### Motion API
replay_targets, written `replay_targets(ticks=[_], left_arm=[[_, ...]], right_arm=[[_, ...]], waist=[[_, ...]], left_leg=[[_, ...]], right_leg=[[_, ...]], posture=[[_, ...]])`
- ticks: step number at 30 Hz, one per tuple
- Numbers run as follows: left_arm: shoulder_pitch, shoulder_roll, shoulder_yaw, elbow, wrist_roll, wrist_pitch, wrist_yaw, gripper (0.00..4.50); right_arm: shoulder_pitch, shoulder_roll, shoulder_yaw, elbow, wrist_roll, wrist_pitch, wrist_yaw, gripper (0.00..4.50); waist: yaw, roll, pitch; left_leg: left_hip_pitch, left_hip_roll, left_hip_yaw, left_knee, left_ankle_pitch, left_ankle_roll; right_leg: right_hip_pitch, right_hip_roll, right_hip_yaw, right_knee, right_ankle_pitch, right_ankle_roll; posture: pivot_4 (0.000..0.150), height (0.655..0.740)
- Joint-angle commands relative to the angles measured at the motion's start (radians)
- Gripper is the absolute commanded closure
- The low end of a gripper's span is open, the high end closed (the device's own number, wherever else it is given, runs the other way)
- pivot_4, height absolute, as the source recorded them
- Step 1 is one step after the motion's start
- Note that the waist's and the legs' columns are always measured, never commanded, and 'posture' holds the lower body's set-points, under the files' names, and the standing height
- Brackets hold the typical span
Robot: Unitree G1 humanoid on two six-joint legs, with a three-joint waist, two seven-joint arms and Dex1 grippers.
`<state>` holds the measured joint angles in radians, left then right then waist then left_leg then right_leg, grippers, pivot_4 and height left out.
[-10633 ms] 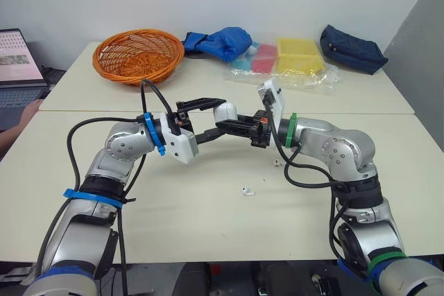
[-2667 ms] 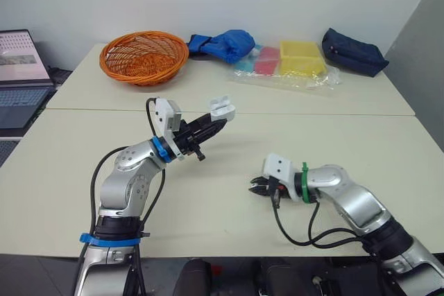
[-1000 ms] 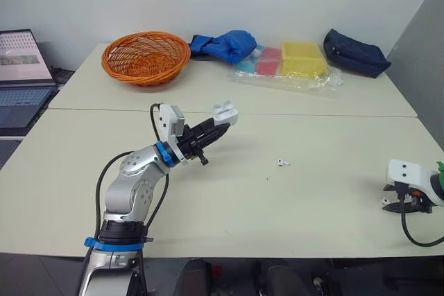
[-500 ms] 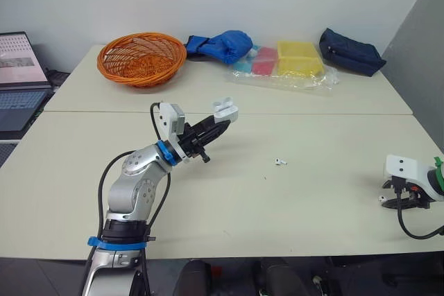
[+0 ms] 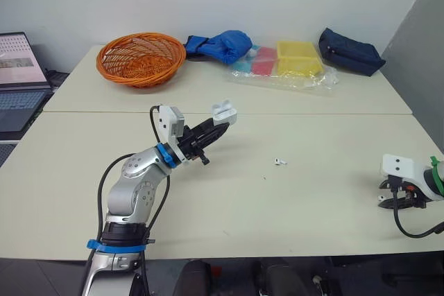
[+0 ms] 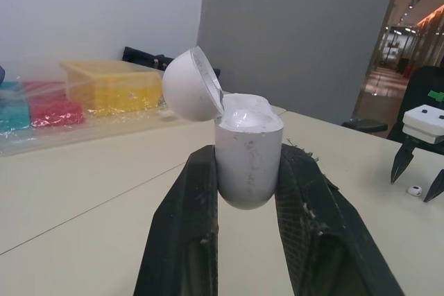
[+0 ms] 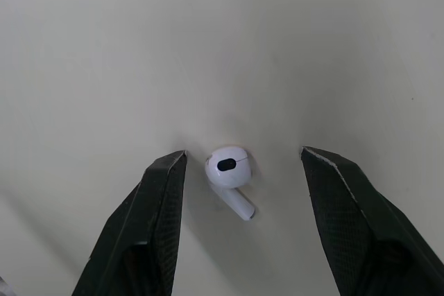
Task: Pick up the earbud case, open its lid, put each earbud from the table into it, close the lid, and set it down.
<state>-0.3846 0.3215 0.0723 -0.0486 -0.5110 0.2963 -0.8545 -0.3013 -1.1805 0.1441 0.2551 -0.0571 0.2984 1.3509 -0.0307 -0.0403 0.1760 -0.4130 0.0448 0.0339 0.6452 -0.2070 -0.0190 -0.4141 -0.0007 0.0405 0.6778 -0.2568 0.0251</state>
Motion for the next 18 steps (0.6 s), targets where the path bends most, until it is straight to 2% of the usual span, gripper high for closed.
replay_targets(ticks=[1, 5, 6, 8, 13, 18], left_arm=[[-0.014, 0.002, 0.006, -0.046, -0.022, -0.013, -0.001, 3.74], [-0.021, 0.001, 0.005, -0.042, -0.02, -0.012, 0.0, 3.74], [-0.019, 0.002, 0.004, -0.043, -0.02, -0.013, 0.0, 3.74], [-0.017, 0.003, 0.004, -0.044, -0.019, -0.013, -0.002, 3.74], [-0.019, 0.004, 0.004, -0.043, -0.02, -0.011, -0.001, 3.74], [-0.019, -0.001, -0.001, -0.048, -0.02, -0.009, 0.001, 3.74]], right_arm=[[0.005, -0.002, -0.007, -0.016, 0.005, 0.0, 0.005, 1.79], [0.007, -0.002, -0.004, 0.0, -0.002, -0.009, 0.001, 1.79], [0.01, -0.002, -0.004, -0.002, -0.001, -0.007, 0.001, 1.96], [0.017, -0.006, -0.003, -0.005, -0.003, -0.01, 0.003, 2.4], [0.029, -0.011, -0.003, -0.004, -0.011, -0.034, 0.0, 4.09], [0.015, 0.0, -0.018, -0.013, 0.008, -0.016, -0.003, 4.11]], waist=[[0.0, 0.0, 0.0], [0.0, 0.0, 0.0], [0.0, 0.0, 0.0], [0.0, 0.0, 0.0], [0.0, 0.0, 0.0], [0.0, 0.0, 0.0]], left_leg=[[0.0, 0.0, 0.0, 0.0, 0.0, 0.0], [0.0, 0.0, 0.0, 0.0, 0.0, 0.0], [0.0, 0.0, 0.0, 0.0, 0.0, 0.0], [0.0, 0.0, 0.0, 0.0, 0.0, 0.0], [0.001, 0.0, 0.0, 0.001, 0.0, 0.0], [0.004, 0.0, 0.0, 0.0, 0.0, 0.0]], right_leg=[[0.0, 0.0, 0.0, 0.0, 0.0, 0.0], [0.0, 0.0, 0.0, 0.0, 0.0, 0.0], [0.0, 0.0, 0.0, 0.0, 0.0, 0.0], [0.0, 0.0, 0.0, 0.0, 0.0, 0.0], [0.001, 0.0, 0.0, 0.0, 0.0, 0.0], [0.004, 0.0, 0.0, -0.001, -0.001, -0.002]], posture=[[0.15, 0.74], [0.15, 0.74], [0.15, 0.74], [0.15, 0.74], [0.15, 0.74], [0.15, 0.74]])
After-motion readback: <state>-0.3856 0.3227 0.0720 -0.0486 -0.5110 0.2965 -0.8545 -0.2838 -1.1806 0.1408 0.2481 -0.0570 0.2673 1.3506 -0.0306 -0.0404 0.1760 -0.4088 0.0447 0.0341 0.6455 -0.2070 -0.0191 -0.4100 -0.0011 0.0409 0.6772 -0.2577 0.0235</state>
